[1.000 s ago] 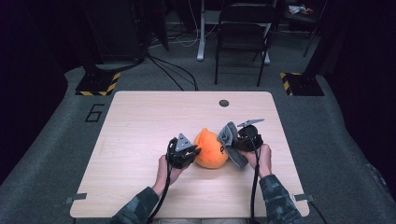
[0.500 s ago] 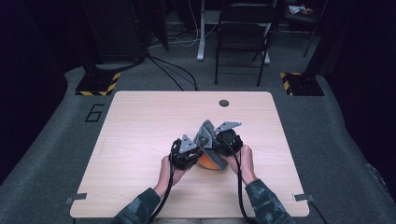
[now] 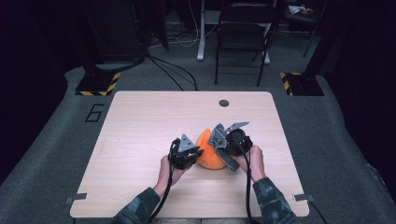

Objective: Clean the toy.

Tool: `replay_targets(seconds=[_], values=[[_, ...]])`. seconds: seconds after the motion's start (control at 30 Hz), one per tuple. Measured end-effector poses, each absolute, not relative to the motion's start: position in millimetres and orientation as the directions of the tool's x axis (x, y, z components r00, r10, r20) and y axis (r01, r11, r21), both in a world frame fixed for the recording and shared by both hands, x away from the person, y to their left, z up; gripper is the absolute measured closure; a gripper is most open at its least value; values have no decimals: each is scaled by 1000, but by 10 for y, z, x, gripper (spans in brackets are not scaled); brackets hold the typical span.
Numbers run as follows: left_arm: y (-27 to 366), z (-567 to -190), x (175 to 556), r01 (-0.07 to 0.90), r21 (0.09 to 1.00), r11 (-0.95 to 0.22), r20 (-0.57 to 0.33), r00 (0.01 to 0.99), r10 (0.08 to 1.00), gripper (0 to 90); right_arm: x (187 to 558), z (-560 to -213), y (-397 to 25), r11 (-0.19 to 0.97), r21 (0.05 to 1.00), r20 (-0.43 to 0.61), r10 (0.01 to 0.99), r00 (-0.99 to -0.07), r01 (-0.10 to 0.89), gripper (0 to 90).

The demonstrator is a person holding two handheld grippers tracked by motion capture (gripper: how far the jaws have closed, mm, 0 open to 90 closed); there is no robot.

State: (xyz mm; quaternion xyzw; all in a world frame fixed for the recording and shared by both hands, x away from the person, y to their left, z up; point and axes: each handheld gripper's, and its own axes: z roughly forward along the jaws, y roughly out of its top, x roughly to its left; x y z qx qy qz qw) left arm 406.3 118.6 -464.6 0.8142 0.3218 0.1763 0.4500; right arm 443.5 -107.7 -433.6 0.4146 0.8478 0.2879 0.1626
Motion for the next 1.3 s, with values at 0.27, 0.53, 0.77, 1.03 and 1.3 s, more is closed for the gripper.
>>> replay_targets(seconds=[0.27, 0.53, 0.77, 1.03, 1.3], values=[[1199, -4647, 4071, 371, 850, -373, -19, 731, 683, 780, 4600, -4599, -1384, 445, 529, 8, 849, -529, 722, 717], [1249, -4661, 4111, 387, 850, -358, -34, 718, 695, 774, 4675, -4646, -1567, 398, 523, 15, 880, -474, 754, 716], [1261, -4669, 4124, 389, 851, -352, -40, 717, 696, 769, 4457, -4117, -1426, 333, 703, 82, 840, -536, 629, 717], [1316, -4662, 4144, 394, 856, -333, -74, 733, 676, 607, 4472, -4364, -1194, 393, 659, 95, 802, -589, 641, 718], [1310, -4670, 4166, 401, 838, -369, -68, 749, 659, 396, 4478, -4392, -1205, 405, 656, 60, 813, -579, 637, 718]])
